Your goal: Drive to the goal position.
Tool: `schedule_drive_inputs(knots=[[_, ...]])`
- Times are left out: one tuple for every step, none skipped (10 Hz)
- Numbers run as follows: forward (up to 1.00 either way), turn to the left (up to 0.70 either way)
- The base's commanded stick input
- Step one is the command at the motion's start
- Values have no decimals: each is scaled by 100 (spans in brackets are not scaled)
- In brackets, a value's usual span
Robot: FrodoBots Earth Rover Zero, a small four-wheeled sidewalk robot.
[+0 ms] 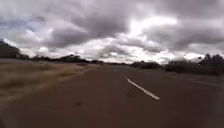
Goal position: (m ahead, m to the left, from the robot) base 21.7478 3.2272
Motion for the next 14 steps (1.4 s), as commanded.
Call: schedule_drive_inputs(knots=[[100,4],[100,4],[100,4],[100,4],[100,4],[100,4],[100,4],[100,4],[100,4],[100,4],[100,4],[100,4],[100,4],[100,4]])
